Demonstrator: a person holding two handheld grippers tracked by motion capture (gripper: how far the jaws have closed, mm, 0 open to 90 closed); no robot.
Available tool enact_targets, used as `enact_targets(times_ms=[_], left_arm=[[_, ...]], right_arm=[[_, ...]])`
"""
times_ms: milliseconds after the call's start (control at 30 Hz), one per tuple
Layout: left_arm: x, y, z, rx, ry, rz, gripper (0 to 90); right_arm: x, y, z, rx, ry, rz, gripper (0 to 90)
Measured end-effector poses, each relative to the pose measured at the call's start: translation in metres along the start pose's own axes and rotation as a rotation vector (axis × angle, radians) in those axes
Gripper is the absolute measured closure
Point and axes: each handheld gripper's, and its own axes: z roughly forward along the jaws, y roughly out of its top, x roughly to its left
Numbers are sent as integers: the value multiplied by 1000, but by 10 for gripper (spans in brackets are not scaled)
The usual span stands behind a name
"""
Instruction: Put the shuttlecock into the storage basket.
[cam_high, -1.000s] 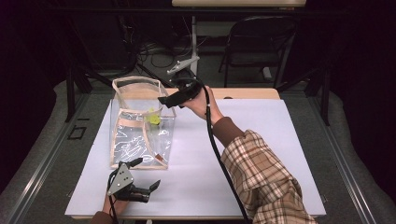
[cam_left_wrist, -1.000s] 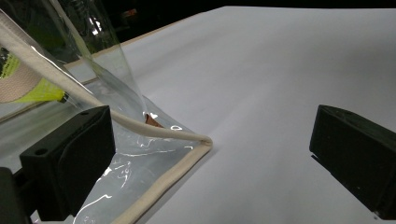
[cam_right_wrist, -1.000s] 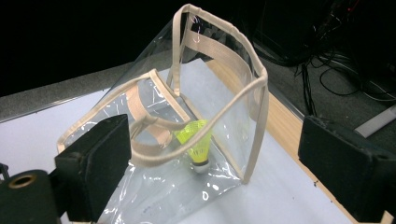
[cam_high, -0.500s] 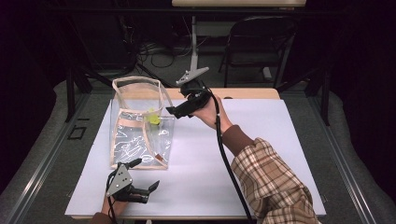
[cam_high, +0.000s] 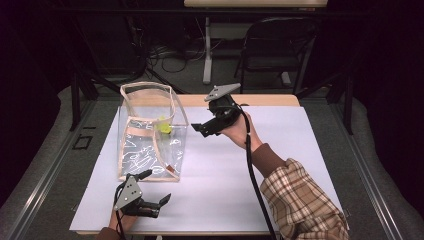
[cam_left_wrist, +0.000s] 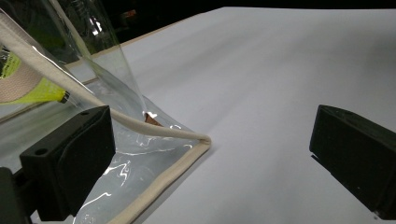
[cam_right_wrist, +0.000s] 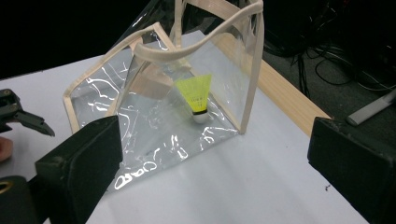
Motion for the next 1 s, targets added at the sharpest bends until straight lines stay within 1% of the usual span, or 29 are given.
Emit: enact_targets(times_ms=[167,300,467,500,533,800,833,867,1000], left_arm=[[0,0,0,1,-1,0,1],[0,0,0,1,-1,0,1],[0,0,0,-1,0,0,1],[0,0,0,0,-1,-1,1],[0,0,1,0,-1,-2,1],[-1,0,1,0,-2,-1,1],[-1,0,1,0,-2,-1,1],[-1,0,1,0,-2,-1,1],[-1,0,1,0,-3,-2,1]], right_arm=[[2,-12,-11,-9,-1,-7,18],[4,-23,-18,-14,-1,0,13],[6,-39,-25,-9,-6,5,7],[7,-46,-27,-7,-8,7,6],[7,-46,-27,-7,-8,7,6],[9,-68,-39,-4,-21,14,5],[10,-73,-41,-4,-22,18,5],[10,-73,-41,-4,-22,18,5],[12,-84,-44,-4,-29,22,4]])
